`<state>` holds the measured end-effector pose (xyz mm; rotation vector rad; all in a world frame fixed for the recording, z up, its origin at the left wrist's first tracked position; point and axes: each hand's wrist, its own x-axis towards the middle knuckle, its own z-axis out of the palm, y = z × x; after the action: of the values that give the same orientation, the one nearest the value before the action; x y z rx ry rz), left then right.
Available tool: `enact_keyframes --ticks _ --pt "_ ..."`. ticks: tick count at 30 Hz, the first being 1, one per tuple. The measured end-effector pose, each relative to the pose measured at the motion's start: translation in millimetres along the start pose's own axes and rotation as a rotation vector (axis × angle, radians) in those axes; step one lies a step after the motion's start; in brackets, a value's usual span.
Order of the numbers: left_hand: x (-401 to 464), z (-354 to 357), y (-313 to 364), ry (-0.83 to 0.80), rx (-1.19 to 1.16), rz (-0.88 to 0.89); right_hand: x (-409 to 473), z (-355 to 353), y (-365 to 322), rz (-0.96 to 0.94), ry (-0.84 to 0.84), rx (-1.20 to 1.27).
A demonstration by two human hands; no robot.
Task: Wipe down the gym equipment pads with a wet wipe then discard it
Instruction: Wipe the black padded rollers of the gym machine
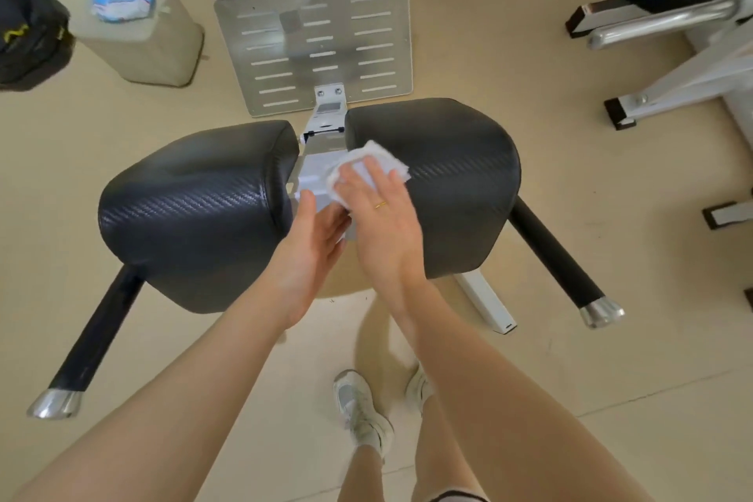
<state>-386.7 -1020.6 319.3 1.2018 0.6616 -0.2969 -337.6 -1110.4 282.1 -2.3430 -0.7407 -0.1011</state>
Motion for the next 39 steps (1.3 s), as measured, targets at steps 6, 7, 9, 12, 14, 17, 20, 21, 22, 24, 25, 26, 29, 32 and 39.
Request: enact_keyframes --ticks 6,7,9,12,14,17,20,21,22,24,25,26,29,32,39 --pt "14.5 12.8 -2.9 0.044 0.099 0.085 1.2 -45.8 33.0 -0.145 0.111 0.049" --pt "19.0 13.0 -4.9 0.066 0.074 0.069 0.7 -58.0 41.0 -0.051 0.171 0.054" --pt "17.9 15.2 -8.5 0.081 0.124 0.107 -3.7 -75.7 68.5 0.109 0.207 -0.021" --pt "8.3 30.6 -14.6 0.068 0.169 0.131 -6.7 -77.2 92.4 0.216 0.23 -0.136" --pt "7.6 29.2 -21.6 0.087 0.129 0.19 -2.8 -59.9 72.1 0.192 0.216 -0.256" --pt "15.6 24.6 -22.8 0.155 0.27 0.389 -10.0 -21.5 36.1 0.019 0.245 -0.091" --pt "21.3 16.4 -23.9 0.218 0.26 0.481 -21.6 2.5 23.0 -0.175 0.153 -0.058" --pt "24.4 14.3 -26.1 0.221 0.245 0.492 -24.2 2.8 21.4 -0.216 0.144 -0.137" --pt "27.5 14.0 -28.4 0.217 0.243 0.503 -27.1 2.0 24.2 -0.258 0.113 -0.202" --pt "33.0 17.4 -36.9 0.215 0.287 0.557 -28.1 -2.5 42.7 -0.322 0.053 -0.291" --pt "35.1 18.7 -42.7 0.224 0.307 0.588 -27.7 -4.6 55.4 -0.318 0.061 -0.332" --pt "37.6 19.5 -46.9 0.232 0.31 0.62 -27.0 -9.7 67.0 -0.281 0.08 -0.37" --pt "43.4 20.3 -53.7 0.235 0.27 0.668 -27.5 -32.5 102.9 -0.071 0.171 -0.411" --pt "51.1 22.2 -65.9 0.23 0.273 0.758 -32.0 -43.2 128.2 -0.031 0.208 -0.371" --pt "80.4 16.0 -81.1 0.199 0.192 0.972 -39.0 8.2 109.3 -0.361 0.343 -0.309"
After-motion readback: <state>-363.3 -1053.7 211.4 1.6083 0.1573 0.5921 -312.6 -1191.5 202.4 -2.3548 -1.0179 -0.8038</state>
